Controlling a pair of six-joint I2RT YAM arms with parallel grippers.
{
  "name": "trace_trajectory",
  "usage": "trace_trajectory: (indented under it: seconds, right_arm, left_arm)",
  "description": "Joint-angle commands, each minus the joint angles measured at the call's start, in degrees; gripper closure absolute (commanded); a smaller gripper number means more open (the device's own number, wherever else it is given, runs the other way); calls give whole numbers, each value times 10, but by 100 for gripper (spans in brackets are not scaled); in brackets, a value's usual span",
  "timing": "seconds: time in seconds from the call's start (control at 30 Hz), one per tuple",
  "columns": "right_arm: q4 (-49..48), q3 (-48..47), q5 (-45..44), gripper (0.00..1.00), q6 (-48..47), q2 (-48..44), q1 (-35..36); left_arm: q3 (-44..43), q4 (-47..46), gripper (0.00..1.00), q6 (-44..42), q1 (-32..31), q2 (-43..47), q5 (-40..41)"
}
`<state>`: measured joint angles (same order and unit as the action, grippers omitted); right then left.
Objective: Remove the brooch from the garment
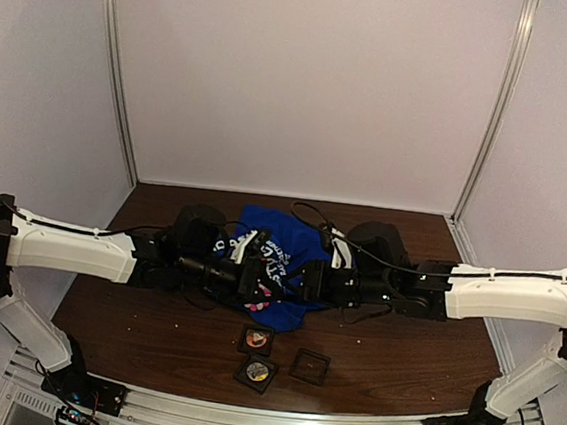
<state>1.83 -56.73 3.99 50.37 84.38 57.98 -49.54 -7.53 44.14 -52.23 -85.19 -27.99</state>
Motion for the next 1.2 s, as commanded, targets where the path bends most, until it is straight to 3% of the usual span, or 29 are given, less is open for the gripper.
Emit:
trace_trajectory:
  seconds: [0.0,0.23,0.47,0.67,1.17]
  right_arm:
    - [55,10,18,43,-57,-41,-13]
    - [33,33,222,41,-158,-73,-39]
    - [-68,75,383,47,-127,-59,-40]
    - [-200,121,423,50,-44,-37,-38]
    - [-308,120,444,60,17,32,-18]
  left_arm:
    - [-16,61,100,-66,-1,8,-48]
    - [-19,145,100,-174,-1,25,-146]
    - [-23,181,100,-228,-1,39,-246]
    - [-36,209,100,-249,-1,42,-267]
    - [-39,214,100,-258,-2,41,-284]
